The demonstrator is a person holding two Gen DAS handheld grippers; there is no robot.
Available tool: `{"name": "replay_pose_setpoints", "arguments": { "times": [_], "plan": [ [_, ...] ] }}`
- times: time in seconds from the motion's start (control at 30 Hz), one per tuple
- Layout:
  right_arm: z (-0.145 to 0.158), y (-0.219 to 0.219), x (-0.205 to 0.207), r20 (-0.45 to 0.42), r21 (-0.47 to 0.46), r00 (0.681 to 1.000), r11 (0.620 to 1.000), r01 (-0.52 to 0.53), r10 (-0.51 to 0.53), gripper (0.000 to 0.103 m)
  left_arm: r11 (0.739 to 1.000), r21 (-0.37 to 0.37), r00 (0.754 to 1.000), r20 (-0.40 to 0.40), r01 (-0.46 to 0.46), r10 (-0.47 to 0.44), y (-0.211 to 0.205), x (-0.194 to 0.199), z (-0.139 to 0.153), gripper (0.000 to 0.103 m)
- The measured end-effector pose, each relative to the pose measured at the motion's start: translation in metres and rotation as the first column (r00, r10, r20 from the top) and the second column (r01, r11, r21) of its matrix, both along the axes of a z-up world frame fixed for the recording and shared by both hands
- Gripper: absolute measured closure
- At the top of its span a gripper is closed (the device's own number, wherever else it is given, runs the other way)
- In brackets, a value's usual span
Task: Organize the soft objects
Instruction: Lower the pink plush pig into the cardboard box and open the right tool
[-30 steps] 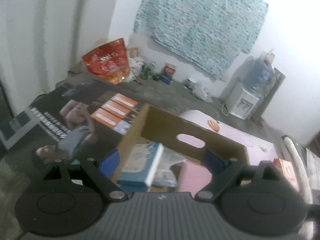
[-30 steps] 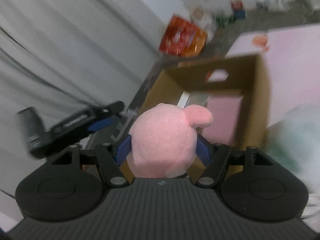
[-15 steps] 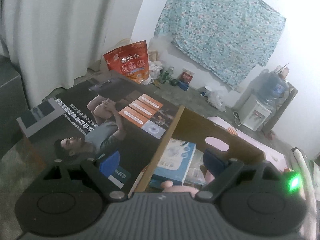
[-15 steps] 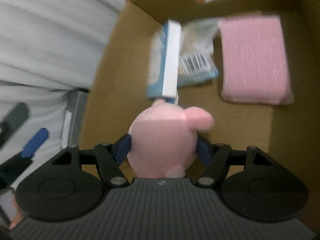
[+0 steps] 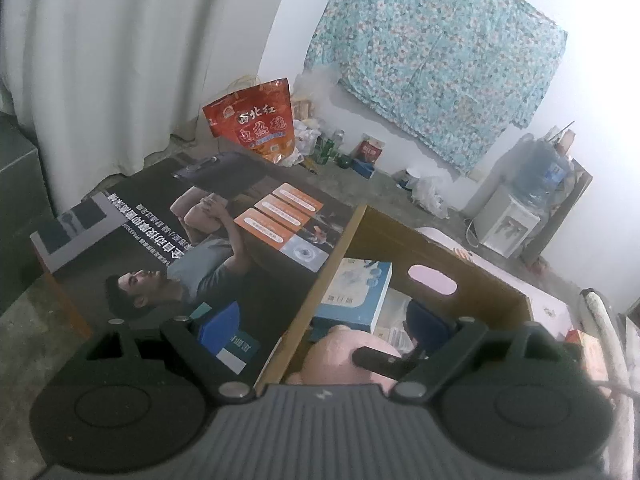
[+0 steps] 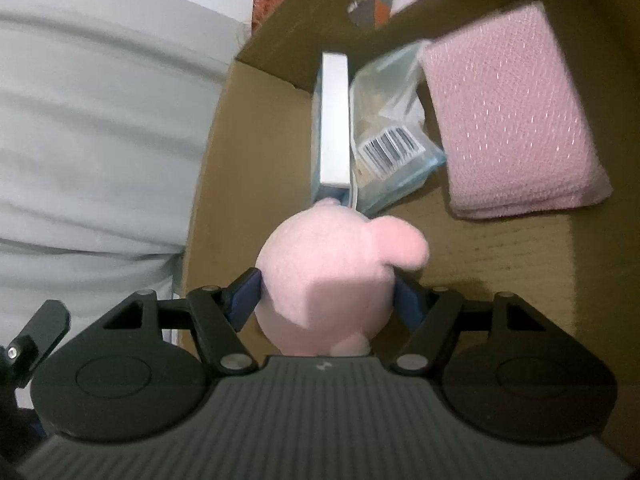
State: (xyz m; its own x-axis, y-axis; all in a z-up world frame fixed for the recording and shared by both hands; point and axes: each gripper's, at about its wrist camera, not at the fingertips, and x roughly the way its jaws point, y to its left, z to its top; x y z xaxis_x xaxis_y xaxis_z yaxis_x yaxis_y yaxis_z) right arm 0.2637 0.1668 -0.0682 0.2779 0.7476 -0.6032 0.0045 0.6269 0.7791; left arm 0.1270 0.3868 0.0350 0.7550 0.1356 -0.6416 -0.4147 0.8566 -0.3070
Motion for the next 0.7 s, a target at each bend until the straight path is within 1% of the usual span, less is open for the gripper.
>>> {"name": "replay_pose_setpoints", "arguments": {
  "times": [0.1, 0.13, 0.17, 0.23, 0.37, 0.4, 0.43, 0.5, 0.57, 0.7],
  "plan": [
    [-0.002, 0.004, 0.000, -0.051, -0.039, 0.998, 0.998, -0.050, 0.048, 0.023, 1.000, 0.003, 1.000, -0.002, 0.003, -0.003, -0.001, -0.002, 0.001, 0.011],
    [-0.001, 0.004, -0.002, -0.057, -0.039, 0.997, 0.998, -0.050, 0.048, 0.023, 1.000, 0.004, 1.000, -0.003, 0.004, -0.004, -0.001, -0.003, 0.001, 0.011],
    [0.004, 0.002, -0.003, -0.058, -0.042, 0.997, 0.998, -0.048, 0.046, 0.022, 1.000, 0.004, 1.000, -0.003, 0.004, -0.004, -0.001, -0.003, 0.002, 0.011],
    [0.011, 0.000, 0.003, -0.065, -0.052, 0.997, 0.998, -0.047, 0.044, 0.017, 1.000, 0.008, 1.000, -0.002, 0.005, -0.005, -0.002, -0.005, 0.003, 0.011],
    [0.034, -0.014, 0.004, -0.052, -0.041, 0.997, 0.998, -0.053, 0.051, 0.015, 1.000, 0.012, 1.000, 0.005, 0.006, -0.006, -0.004, -0.008, 0.006, 0.011],
    [0.034, -0.018, 0.007, -0.043, -0.036, 0.998, 0.998, -0.057, 0.056, 0.014, 1.000, 0.016, 1.000, 0.010, 0.009, -0.009, -0.006, -0.010, 0.008, 0.011],
    [0.041, -0.024, 0.008, -0.032, -0.028, 0.998, 0.998, -0.063, 0.062, 0.014, 1.000, 0.021, 1.000, 0.015, 0.013, -0.013, -0.008, -0.012, 0.011, 0.011],
    [0.062, -0.043, 0.005, -0.002, -0.005, 0.997, 0.997, -0.075, 0.075, 0.014, 0.999, 0.033, 0.999, 0.024, 0.027, -0.028, -0.016, -0.018, 0.019, 0.011],
    [0.086, -0.070, 0.001, 0.050, 0.037, 0.995, 0.996, -0.083, 0.081, 0.014, 0.997, 0.054, 0.998, 0.037, 0.049, -0.051, -0.026, -0.025, 0.027, 0.011],
    [0.139, -0.150, -0.021, 0.183, 0.084, 0.981, 0.993, -0.087, 0.071, 0.010, 0.990, 0.082, 0.991, 0.064, 0.113, -0.118, -0.056, -0.041, 0.041, 0.009]
  ]
}}
